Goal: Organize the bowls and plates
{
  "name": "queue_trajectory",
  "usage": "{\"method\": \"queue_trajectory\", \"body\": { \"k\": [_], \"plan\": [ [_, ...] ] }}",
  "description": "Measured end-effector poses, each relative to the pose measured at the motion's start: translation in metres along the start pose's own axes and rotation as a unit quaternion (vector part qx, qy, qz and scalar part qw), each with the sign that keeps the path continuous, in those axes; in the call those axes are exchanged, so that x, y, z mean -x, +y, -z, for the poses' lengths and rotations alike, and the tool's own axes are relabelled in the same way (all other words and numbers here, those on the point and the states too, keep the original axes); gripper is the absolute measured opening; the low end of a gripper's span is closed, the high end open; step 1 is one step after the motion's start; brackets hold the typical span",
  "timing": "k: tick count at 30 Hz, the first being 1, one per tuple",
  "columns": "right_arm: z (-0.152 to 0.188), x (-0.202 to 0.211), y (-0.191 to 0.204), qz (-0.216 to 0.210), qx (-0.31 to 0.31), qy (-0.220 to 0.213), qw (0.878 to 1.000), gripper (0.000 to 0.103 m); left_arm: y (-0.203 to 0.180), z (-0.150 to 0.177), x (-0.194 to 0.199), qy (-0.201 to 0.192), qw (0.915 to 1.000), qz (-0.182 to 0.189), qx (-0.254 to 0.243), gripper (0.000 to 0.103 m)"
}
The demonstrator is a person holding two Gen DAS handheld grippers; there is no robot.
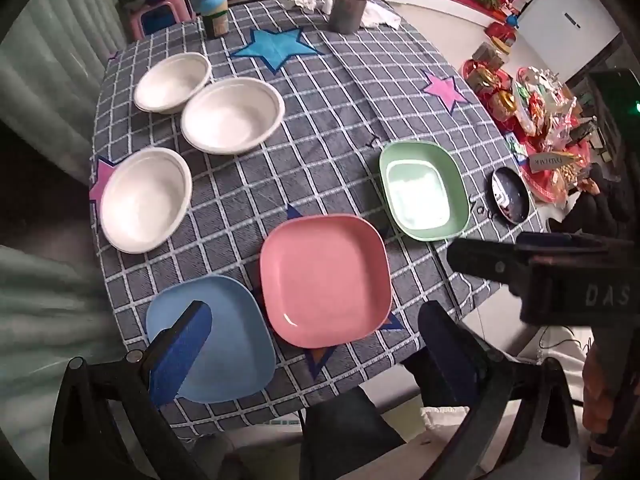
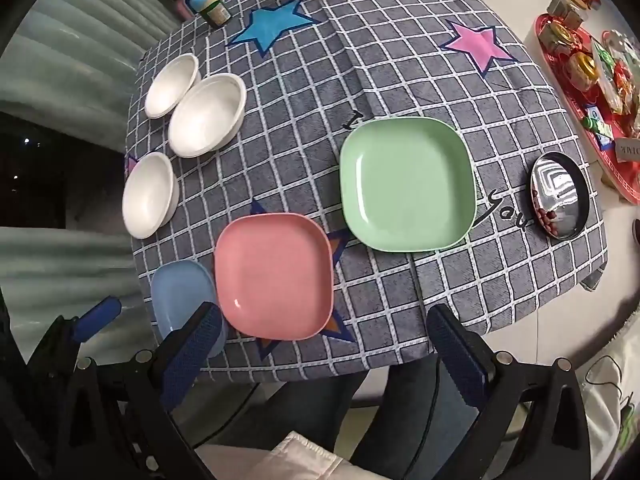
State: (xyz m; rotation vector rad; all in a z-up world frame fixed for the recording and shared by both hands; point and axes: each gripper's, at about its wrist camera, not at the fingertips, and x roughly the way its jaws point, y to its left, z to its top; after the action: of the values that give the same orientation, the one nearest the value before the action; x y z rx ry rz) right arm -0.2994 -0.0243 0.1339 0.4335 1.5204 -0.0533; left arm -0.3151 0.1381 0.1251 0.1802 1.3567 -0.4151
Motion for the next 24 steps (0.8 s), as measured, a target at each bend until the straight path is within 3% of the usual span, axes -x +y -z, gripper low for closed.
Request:
{"method": "queue_trajectory", "body": {
  "k": [10, 15, 19, 24],
  "plan": [
    [-0.007, 0.008, 0.01, 0.0, 0.028, -0.003, 1.0, 0.103, 0.005, -0.014, 0.013, -0.022, 0.9994, -0.014, 0.024, 0.103],
    [-0.009, 0.018, 0.005, -0.002, 0.037, -0.005, 0.999, 0.103, 0.001, -0.02, 0.022, -0.035, 0.9989, 0.004, 0.031, 0.103],
    [-0.009, 0.021, -0.002, 0.018, 0.034, -0.026, 0.999, 0.103, -0.004, -0.024, 0.019, -0.032, 0.9985, 0.016, 0.041, 0.103],
    [-0.011, 0.021, -0.01, 0.03, 0.027, -0.019, 0.999, 0.103, -0.009, -0.024, 0.019, -0.028, 0.9984, 0.008, 0.048, 0.103]
  ]
}}
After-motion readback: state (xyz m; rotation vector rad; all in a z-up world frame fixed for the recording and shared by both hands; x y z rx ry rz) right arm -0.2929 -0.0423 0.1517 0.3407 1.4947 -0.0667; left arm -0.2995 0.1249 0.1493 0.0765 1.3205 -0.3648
